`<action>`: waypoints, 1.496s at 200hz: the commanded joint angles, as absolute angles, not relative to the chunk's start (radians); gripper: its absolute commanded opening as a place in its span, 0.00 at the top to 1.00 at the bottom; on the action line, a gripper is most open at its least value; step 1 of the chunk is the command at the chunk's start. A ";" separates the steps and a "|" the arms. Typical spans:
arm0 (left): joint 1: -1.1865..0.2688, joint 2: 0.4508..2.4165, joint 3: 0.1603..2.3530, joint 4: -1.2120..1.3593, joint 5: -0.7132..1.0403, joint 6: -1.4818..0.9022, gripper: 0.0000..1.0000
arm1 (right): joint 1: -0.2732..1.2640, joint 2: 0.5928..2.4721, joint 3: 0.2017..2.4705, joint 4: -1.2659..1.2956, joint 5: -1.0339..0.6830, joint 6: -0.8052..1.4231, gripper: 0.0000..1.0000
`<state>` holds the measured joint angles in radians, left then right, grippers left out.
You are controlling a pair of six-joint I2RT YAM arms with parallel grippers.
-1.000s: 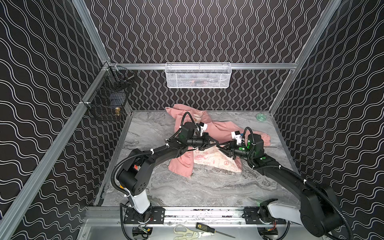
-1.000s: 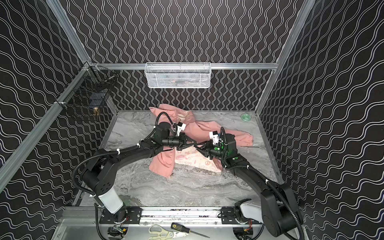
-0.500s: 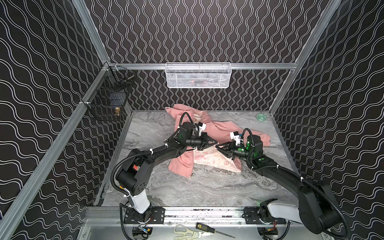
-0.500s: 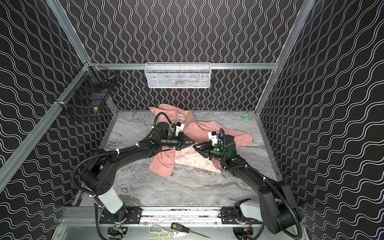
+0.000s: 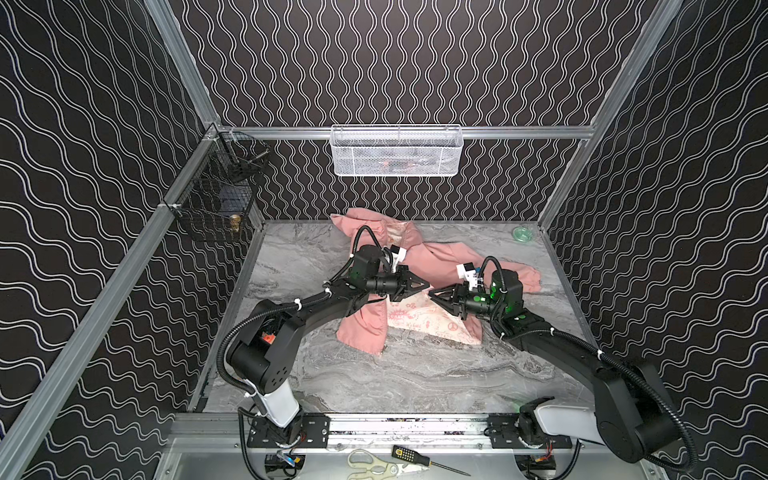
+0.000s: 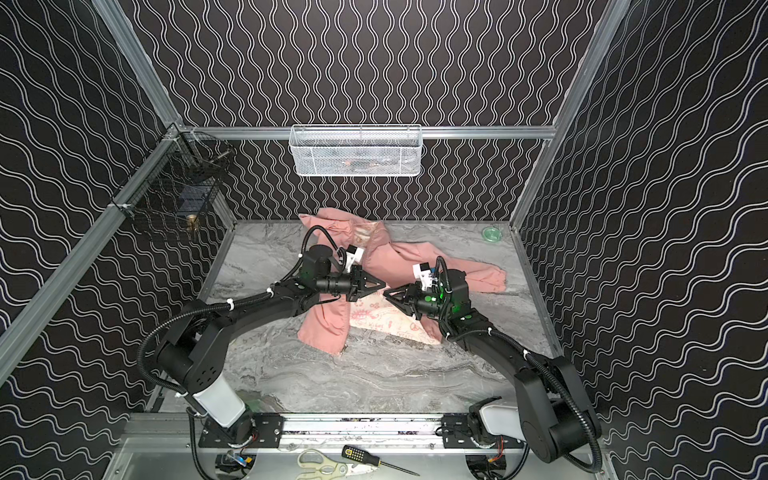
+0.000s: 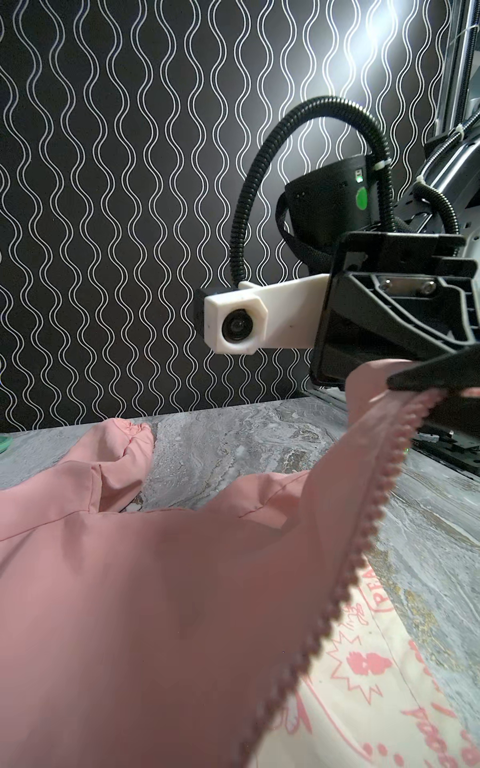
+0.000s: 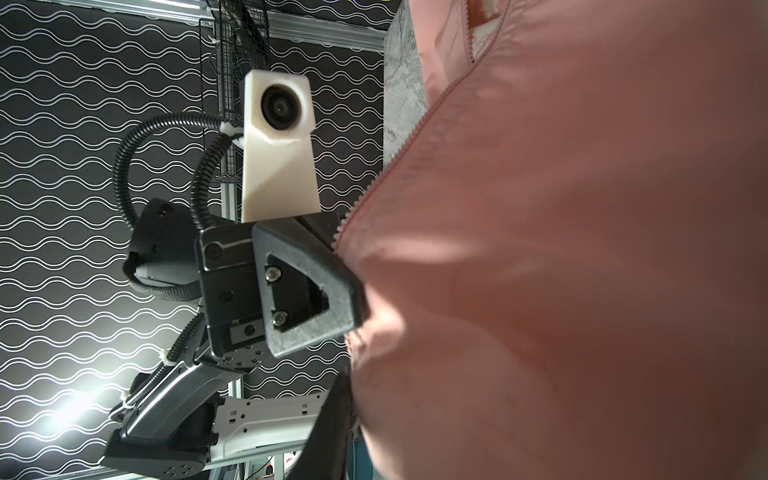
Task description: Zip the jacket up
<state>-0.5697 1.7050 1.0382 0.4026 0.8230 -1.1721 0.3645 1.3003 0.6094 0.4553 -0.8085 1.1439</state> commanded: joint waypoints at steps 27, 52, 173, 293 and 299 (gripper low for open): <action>-0.567 1.697 1.030 0.446 0.854 -1.180 1.00 | 0.375 1.326 0.635 0.503 -0.815 1.149 0.80; -0.566 1.698 1.032 0.449 0.857 -1.182 1.00 | 0.382 1.337 0.641 0.510 -0.813 1.151 0.80; -0.561 1.702 1.032 0.451 0.855 -1.182 1.00 | 0.384 1.357 0.646 0.537 -0.832 1.155 0.86; -0.555 1.701 1.011 0.479 0.857 -1.199 1.00 | 0.389 1.368 0.640 0.568 -0.849 1.172 0.90; -0.556 1.699 1.012 0.475 0.856 -1.197 1.00 | 0.390 1.368 0.641 0.567 -0.850 1.171 0.91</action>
